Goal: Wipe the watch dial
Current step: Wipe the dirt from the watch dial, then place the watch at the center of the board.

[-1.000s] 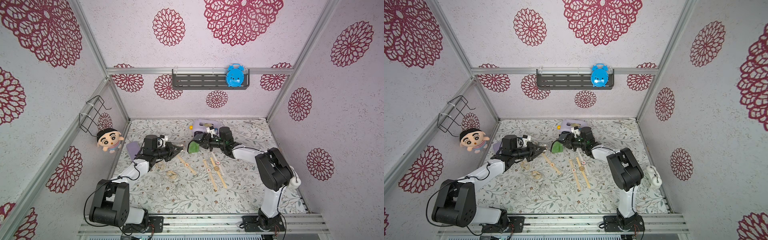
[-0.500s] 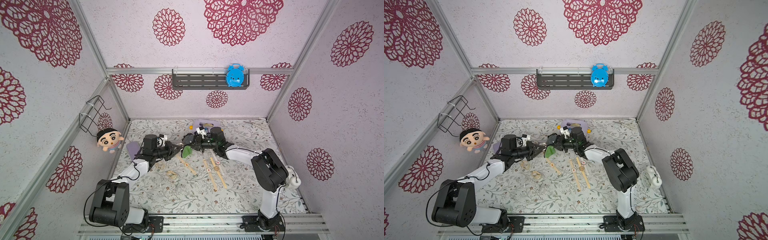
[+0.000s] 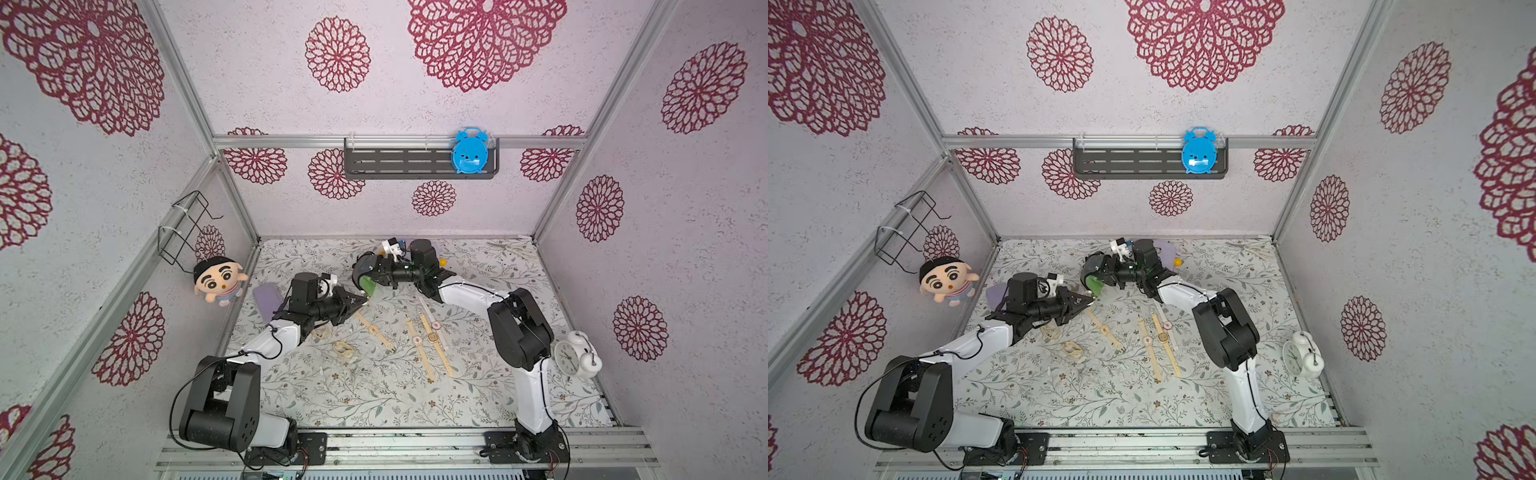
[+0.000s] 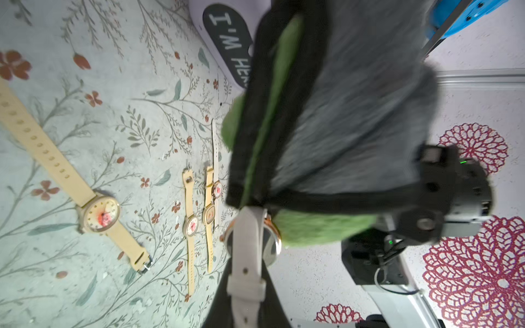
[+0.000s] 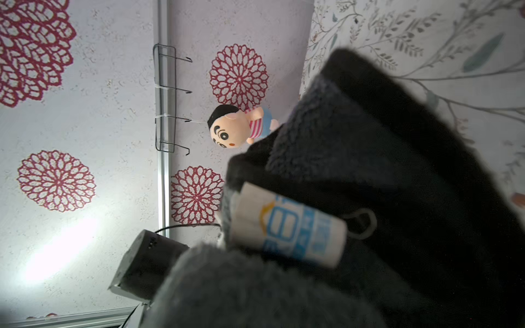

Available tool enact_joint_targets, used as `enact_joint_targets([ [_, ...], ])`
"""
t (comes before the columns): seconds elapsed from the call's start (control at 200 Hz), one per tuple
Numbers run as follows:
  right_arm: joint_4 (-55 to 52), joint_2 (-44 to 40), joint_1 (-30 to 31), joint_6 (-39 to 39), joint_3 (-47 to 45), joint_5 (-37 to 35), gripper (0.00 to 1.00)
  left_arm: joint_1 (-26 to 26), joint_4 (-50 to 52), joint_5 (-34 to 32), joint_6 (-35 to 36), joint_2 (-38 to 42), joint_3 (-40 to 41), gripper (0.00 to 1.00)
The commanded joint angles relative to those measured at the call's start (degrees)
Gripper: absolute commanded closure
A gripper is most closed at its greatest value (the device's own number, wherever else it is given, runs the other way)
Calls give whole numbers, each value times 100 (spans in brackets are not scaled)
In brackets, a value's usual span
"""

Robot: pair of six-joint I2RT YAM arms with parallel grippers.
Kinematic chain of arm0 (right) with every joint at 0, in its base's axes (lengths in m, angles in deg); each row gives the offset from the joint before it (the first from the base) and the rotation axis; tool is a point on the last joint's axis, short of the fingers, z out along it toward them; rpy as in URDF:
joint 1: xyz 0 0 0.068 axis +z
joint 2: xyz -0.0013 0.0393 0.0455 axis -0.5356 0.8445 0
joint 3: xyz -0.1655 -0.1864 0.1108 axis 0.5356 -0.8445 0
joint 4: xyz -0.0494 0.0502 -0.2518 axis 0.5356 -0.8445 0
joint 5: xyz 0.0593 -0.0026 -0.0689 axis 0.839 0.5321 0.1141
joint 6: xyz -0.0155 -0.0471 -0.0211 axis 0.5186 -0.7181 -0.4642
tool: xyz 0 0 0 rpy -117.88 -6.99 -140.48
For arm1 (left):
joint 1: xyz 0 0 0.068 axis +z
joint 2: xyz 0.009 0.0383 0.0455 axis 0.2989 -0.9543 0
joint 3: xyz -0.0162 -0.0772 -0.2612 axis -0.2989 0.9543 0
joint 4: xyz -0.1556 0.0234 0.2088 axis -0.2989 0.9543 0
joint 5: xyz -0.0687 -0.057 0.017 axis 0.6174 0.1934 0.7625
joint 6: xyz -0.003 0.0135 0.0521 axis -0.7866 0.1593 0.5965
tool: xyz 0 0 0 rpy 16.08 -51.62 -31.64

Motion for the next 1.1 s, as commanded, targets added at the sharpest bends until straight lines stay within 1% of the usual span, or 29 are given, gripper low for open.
enact_joint_targets([
  [0.0, 316, -111, 129, 48, 562, 318, 100, -99, 98, 196, 80, -48, 38, 100],
  [0.105, 144, -346, -127, -99, 324, 144, 100, -102, 201, 101, 118, 5, 20, 100],
  [0.215, 297, -734, -537, -49, -395, 35, 100, -88, 345, -70, 168, 5, -99, 100],
  [0.32, 306, -1185, -926, -118, -1071, 8, 100, -92, 529, -263, 248, -141, -394, 100],
  [0.435, -249, -1646, -1222, -560, -1566, 42, 100, -91, 525, -482, 259, -401, -717, 100],
  [0.525, -843, -1979, -1349, -1008, -1823, 45, 100, -101, 130, -561, 78, -718, -872, 100],
  [0.63, -1381, -2284, -1418, -1370, -2016, 20, 100, -123, -203, -551, -71, -1241, -1173, 100],
  [0.781, -2025, -2601, -1472, -1783, -2047, -99, 100, -223, -365, -704, -156, -1933, -1627, 100],
  [0.946, -2219, -2815, -1566, -1840, -2104, -209, 100, -426, -387, -952, -286, -2646, -2151, 100],
  [1.036, -2292, -2881, -1632, -1848, -2100, -229, 100, -558, -185, -1133, -279, -2937, -2442, 100],
  [1.051, -2302, -2891, -1643, -1849, -2100, -229, 100, -579, -138, -1174, -274, -3143, -2495, 100],
  [1.096, -2338, -2934, -1686, -1862, -2091, -249, 100, -634, -19, -1284, -261, -3319, -2622, 100],
])
